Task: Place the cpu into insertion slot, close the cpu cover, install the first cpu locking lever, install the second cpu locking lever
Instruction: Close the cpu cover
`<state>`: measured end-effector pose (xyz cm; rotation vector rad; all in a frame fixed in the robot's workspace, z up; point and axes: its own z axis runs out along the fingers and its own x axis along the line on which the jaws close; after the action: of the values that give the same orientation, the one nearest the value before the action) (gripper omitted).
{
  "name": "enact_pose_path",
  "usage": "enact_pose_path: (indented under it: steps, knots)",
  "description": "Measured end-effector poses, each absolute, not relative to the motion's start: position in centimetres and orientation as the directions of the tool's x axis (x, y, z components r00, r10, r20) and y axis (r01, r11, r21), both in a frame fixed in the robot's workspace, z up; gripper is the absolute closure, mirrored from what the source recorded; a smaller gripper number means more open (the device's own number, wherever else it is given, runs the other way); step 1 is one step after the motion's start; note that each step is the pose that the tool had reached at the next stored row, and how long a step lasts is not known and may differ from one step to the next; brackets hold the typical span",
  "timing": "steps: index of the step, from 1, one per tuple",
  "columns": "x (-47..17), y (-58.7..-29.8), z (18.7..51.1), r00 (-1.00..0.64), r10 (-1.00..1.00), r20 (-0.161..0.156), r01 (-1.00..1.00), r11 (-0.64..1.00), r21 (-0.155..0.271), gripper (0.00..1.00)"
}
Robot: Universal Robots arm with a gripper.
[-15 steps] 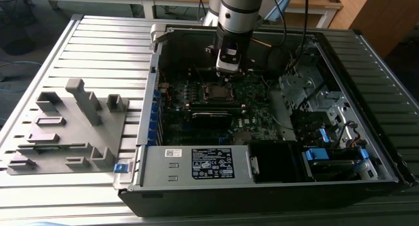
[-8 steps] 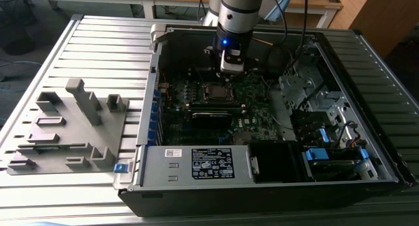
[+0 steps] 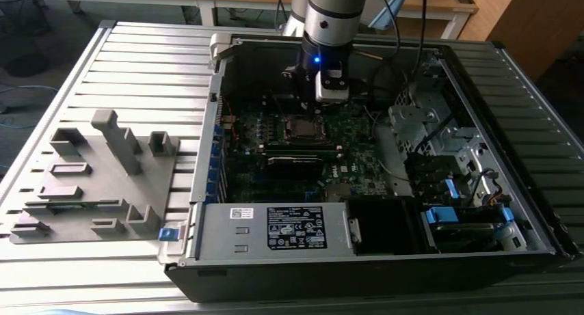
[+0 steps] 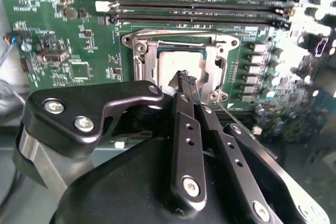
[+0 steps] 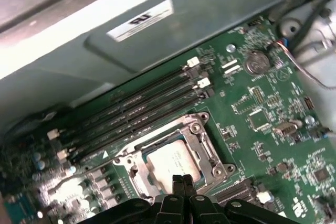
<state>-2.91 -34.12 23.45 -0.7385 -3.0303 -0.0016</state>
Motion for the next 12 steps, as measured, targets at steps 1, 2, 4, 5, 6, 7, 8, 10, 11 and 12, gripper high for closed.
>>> enact_pose_path:
  steps: [1,2,4,5,6,7,8,10,11,12]
  knots:
    - [-2.91,-34.12,23.45,-0.896,0.443,0.022,0.443,0.896,-0.004,0.89]
    - [-2.91,-34.12,23.45,-0.904,0.427,0.022,0.427,0.904,-0.004,0.89]
    - [-2.91,-34.12,23.44,-0.919,0.394,0.022,0.394,0.919,-0.004,0.89]
    - [-2.91,-34.12,23.44,-0.926,0.377,0.022,0.377,0.926,-0.005,0.89]
    - [-2.91,-34.12,23.44,-0.932,0.361,0.022,0.361,0.933,-0.005,0.89]
    - [-2.91,-34.12,23.43,-0.939,0.344,0.022,0.344,0.939,-0.004,0.89]
    - [-2.91,-34.12,23.43,-0.945,0.326,0.022,0.326,0.946,-0.004,0.89]
    - [-2.91,-34.12,23.42,-0.956,0.291,0.022,0.291,0.957,-0.004,0.89]
    - [-2.91,-34.12,23.41,-0.961,0.274,0.022,0.274,0.962,-0.004,0.89]
    - [-2.91,-34.12,23.41,-0.966,0.257,0.022,0.257,0.966,-0.004,0.89]
